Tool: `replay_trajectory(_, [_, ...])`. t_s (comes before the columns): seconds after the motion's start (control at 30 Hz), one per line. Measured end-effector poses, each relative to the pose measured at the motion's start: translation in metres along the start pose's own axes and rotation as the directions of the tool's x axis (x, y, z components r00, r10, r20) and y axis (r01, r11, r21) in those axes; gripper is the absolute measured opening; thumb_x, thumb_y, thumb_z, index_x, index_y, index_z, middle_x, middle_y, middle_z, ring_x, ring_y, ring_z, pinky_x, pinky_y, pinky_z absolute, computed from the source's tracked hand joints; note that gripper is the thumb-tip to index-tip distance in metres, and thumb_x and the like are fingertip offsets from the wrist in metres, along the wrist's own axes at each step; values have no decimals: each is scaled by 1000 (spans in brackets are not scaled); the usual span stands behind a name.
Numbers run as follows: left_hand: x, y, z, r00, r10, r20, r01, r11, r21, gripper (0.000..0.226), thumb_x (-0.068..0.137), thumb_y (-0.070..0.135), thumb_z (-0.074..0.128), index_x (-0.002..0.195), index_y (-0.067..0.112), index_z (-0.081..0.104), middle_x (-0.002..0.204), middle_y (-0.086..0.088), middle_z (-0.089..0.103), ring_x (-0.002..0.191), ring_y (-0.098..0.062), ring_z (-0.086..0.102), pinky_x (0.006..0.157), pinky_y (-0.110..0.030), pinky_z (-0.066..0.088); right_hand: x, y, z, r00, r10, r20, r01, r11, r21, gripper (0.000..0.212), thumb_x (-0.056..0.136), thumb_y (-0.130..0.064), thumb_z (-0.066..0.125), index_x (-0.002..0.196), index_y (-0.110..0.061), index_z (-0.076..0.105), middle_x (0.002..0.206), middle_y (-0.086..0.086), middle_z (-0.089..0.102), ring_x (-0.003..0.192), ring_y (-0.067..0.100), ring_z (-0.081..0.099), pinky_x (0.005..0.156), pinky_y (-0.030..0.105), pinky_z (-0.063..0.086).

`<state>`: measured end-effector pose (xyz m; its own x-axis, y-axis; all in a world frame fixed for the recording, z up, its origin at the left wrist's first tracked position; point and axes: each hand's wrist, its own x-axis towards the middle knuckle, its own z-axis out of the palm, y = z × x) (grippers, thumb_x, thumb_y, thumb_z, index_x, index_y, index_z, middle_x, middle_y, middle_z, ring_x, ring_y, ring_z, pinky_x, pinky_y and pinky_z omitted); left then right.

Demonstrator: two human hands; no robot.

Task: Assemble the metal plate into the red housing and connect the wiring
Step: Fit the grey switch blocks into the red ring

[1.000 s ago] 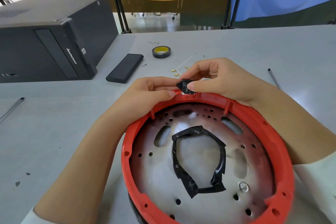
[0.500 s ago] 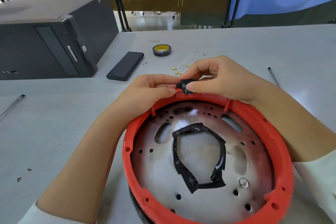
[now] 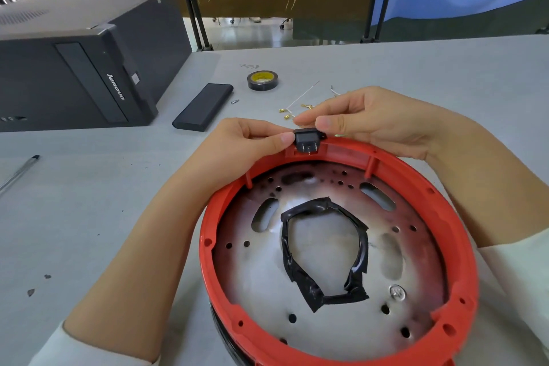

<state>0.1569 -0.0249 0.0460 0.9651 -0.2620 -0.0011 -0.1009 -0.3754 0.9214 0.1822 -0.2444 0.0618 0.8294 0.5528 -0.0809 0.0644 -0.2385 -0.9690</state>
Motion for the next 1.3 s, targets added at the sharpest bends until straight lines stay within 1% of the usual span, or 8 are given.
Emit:
replay_trajectory(0.17, [-1, 0, 0, 1000, -4, -3, 4, 999, -33, 15, 87, 29, 70, 78, 37, 79, 82, 17, 76, 76, 8, 69, 64, -1, 44, 0, 3, -7, 996, 57, -63, -61, 996, -58, 29, 70, -29, 72, 94, -15, 77, 96, 9, 74, 85, 17, 71, 74, 22, 56])
replay_trajectory(0.37, [1, -3, 0, 1000, -20, 2, 20, 999, -38, 13, 87, 25, 70, 80, 32, 78, 80, 15, 76, 74, 7, 69, 64, -2, 45, 6, 1, 4, 979, 61, -194, -104, 969, -222, 26, 66, -45, 74, 78, -22, 77, 81, 0, 75, 72, 11, 69, 65, 18, 55])
replay_trajectory(0.5, [4, 1, -2, 991, -113, 78, 116, 992, -46, 12, 87, 33, 71, 87, 24, 79, 83, 4, 78, 73, -6, 71, 72, -17, 56, 9, -4, 8, 968, 64, -243, -149, 925, -351, 15, 78, -36, 73, 75, -21, 75, 85, 1, 74, 79, 11, 66, 79, 24, 52])
replay_trajectory(0.67, [16, 19, -6, 988, -101, 117, 82, 984, 157, 20, 74, 48, 78, 82, 30, 80, 88, 7, 77, 84, -15, 69, 89, -28, 51, 10, -18, 11, 965, 97, -245, -201, 873, -445, 10, 80, -33, 73, 78, -23, 74, 73, -15, 62, 69, -4, 53, 70, 16, 40])
replay_trajectory(0.8, [25, 33, -12, 959, -210, 191, 149, 946, 289, 22, 64, 51, 80, 74, 32, 80, 78, 2, 63, 68, -12, 49, 65, -18, 42, 18, -38, 10, 947, 228, -227, -318, 766, -558, 12, 79, -34, 75, 71, -26, 70, 66, -10, 59, 65, 8, 54, 55, 21, 43])
replay_trajectory(0.87, [30, 35, -14, 953, -238, 186, 169, 930, 328, 9, 72, 40, 82, 72, 31, 79, 78, 8, 70, 69, -5, 56, 55, -11, 45, 21, -43, 12, 938, 273, -215, -347, 748, -565, 12, 80, -31, 75, 71, -24, 69, 75, -6, 64, 74, 14, 60, 59, 23, 49])
replay_trajectory(1.1, [40, 41, -10, 951, -248, 186, 151, 895, 421, 8, 78, 35, 80, 80, 28, 77, 76, 10, 68, 70, -5, 57, 67, -18, 50, 24, -51, 20, 909, 348, -231, -415, 685, -599, 18, 86, -23, 70, 69, -19, 64, 76, 0, 63, 80, 21, 61, 70, 30, 56])
replay_trajectory(1.3, [49, 50, -3, 951, -259, 170, 127, 826, 550, 6, 81, 28, 79, 78, 25, 74, 75, 6, 67, 70, -8, 62, 60, -16, 53, 29, -56, 23, 886, 412, -214, -451, 650, -611, 19, 87, -11, 66, 70, -14, 60, 78, 5, 61, 81, 23, 60, 84, 39, 56])
